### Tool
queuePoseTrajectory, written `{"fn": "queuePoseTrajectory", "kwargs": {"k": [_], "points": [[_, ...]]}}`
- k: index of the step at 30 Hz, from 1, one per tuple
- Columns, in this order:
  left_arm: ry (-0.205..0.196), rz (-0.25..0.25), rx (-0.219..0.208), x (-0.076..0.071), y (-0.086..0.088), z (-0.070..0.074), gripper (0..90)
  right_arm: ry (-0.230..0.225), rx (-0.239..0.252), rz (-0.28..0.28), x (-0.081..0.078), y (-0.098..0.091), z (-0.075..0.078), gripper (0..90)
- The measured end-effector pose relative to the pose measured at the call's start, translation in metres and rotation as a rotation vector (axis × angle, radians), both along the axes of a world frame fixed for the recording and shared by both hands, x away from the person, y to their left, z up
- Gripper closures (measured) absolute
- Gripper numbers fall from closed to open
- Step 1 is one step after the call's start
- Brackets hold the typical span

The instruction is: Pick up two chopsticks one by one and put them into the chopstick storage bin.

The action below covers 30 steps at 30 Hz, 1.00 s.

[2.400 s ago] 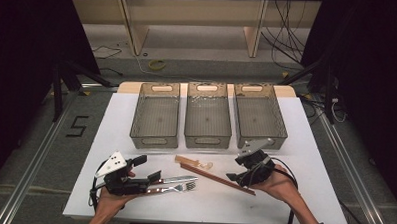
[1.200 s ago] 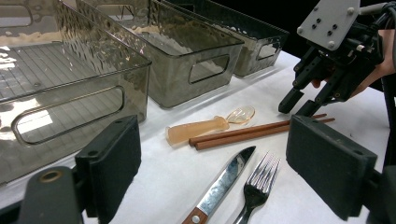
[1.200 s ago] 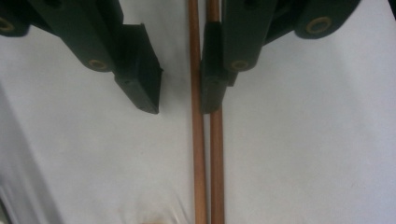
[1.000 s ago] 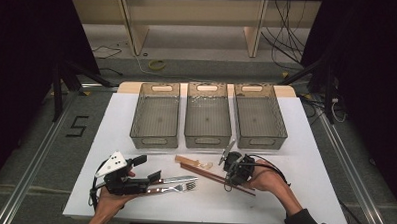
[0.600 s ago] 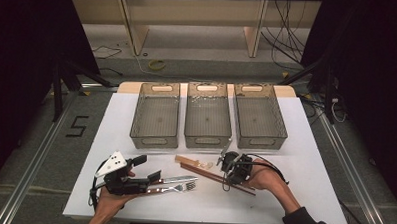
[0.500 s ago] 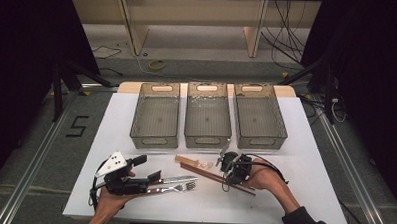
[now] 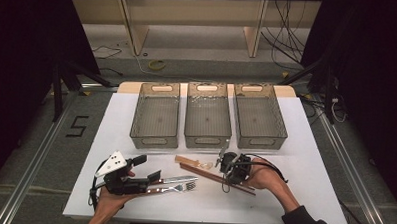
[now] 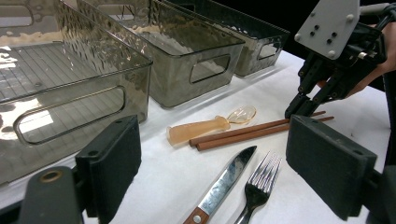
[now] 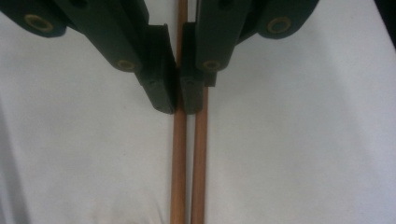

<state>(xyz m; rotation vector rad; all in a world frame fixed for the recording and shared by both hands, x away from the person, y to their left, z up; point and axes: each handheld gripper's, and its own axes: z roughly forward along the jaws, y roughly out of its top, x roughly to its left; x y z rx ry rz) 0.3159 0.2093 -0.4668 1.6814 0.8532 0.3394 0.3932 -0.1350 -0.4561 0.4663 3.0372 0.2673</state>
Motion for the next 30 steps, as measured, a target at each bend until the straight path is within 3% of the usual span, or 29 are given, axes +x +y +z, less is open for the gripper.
{"fn": "queuePoseTrajectory", "kwargs": {"k": [8, 13, 19, 24, 30], "points": [[0.003, -0.005, 0.009, 0.001, -0.001, -0.001, 17.5, -0.013, 0.041, -0.018, -0.003, -0.001, 0.008, 85.5], [0.007, -0.011, 0.014, 0.001, -0.003, -0.001, 17.5, -0.015, 0.037, 0.007, -0.003, -0.001, 0.011, 85.5], [0.01, -0.04, 0.043, 0.005, -0.012, -0.001, 17.7, -0.021, 0.048, -0.005, -0.004, -0.001, 0.016, 85.6], [0.009, -0.104, 0.12, 0.013, -0.032, 0.001, 18.2, -0.033, 0.056, -0.002, -0.005, 0.0, 0.02, 85.6], [0.046, -0.214, 0.252, 0.031, -0.072, -0.003, 18.9, -0.036, 0.051, 0.013, -0.006, 0.002, 0.024, 85.6]]}}
